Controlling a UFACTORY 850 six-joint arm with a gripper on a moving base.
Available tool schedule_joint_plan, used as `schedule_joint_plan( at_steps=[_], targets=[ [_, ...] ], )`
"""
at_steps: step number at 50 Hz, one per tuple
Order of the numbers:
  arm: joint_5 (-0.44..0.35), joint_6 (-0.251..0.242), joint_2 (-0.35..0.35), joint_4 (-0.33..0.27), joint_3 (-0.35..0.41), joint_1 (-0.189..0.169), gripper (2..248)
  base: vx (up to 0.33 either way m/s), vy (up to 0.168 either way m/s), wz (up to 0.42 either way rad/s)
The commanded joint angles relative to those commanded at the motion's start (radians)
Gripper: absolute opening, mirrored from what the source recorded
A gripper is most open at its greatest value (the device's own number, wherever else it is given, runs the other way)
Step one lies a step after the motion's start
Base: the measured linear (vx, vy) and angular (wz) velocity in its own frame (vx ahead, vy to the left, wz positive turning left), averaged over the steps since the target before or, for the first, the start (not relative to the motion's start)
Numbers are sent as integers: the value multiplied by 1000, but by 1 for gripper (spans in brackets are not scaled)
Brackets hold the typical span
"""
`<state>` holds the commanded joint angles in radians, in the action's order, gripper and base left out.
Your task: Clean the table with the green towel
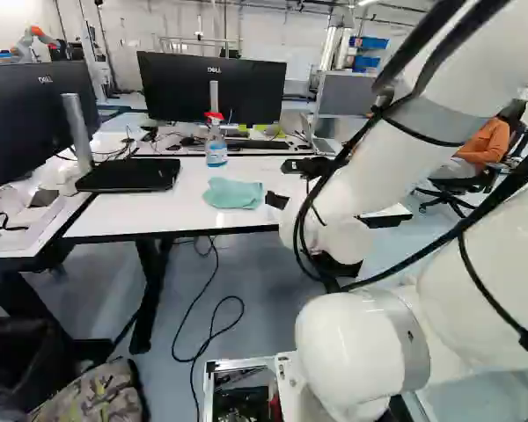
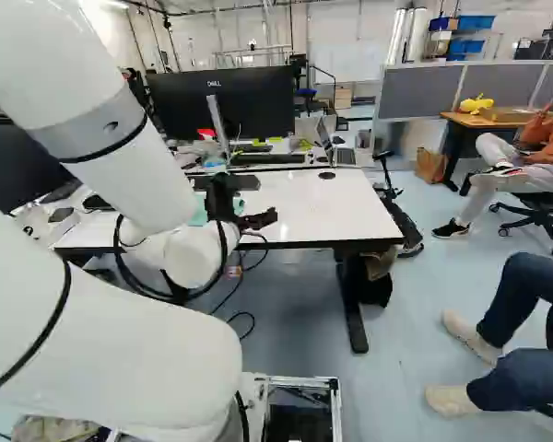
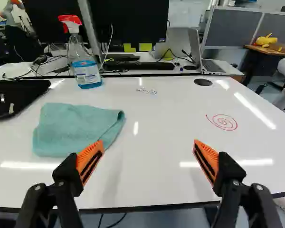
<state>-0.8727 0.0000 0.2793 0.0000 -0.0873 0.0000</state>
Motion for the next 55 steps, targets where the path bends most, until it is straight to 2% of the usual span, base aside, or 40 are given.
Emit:
schedule_joint_plan(
  at_steps=[1,29,55],
  targets=[
    [0,0,-34,0,-28,3,247,0,0,0],
    [0,0,-199,0,-179,23,247,0,0,0],
    [0,0,-283,-10,-262,102,247,0,0,0]
  ],
)
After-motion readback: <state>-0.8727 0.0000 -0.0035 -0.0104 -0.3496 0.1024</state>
